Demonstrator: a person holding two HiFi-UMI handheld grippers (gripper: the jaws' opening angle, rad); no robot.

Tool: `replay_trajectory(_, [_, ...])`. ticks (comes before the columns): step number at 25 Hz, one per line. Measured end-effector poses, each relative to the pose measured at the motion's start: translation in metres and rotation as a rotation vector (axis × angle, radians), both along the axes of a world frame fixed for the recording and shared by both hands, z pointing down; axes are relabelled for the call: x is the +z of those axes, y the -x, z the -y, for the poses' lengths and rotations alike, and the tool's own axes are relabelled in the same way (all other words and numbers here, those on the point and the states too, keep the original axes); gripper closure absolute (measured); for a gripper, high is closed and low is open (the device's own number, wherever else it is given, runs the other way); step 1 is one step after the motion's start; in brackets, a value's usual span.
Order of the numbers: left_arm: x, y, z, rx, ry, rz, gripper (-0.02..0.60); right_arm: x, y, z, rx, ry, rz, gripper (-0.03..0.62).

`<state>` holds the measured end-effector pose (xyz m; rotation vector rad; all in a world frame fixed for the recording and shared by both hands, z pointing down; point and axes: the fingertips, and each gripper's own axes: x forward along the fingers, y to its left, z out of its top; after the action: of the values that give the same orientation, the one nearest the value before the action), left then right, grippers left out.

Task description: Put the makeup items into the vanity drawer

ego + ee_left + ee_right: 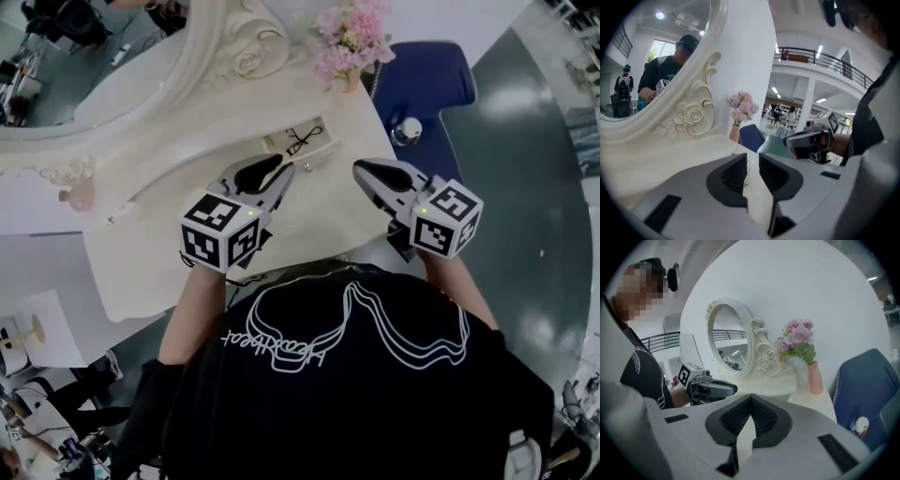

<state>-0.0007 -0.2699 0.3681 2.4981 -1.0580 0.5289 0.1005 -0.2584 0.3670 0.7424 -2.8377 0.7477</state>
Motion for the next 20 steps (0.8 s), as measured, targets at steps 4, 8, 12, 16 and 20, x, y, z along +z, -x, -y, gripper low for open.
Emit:
replay_trajectory(4, [-0.017, 0.000, -0.032, 0.013, -0.034, -0.099, 0.523, -0.030, 0.016, -0.017, 0.000, -0.038, 0.031, 0.588])
replay_trajectory(8, [-0.036, 0.003, -0.058, 0.007, -0.031, -0.230, 0.574, -0.048, 0.032, -0.039, -0.018, -0.049, 0.068, 0.588])
replay_trajectory(12, [-0.054, 0.005, -0.081, 0.028, -0.053, -0.322, 0.575, -0.053, 0.046, -0.063, -0.036, -0.040, 0.078, 0.588])
replay_trajectory(16, [-0.065, 0.012, -0.102, 0.034, -0.088, -0.325, 0.575, -0.052, 0.059, -0.086, -0.047, -0.052, 0.060, 0.588])
replay_trajectory(20, [-0.070, 0.016, -0.114, 0.036, -0.095, -0.335, 0.575, -0.052, 0.067, -0.099, -0.043, -0.059, 0.043, 0.588])
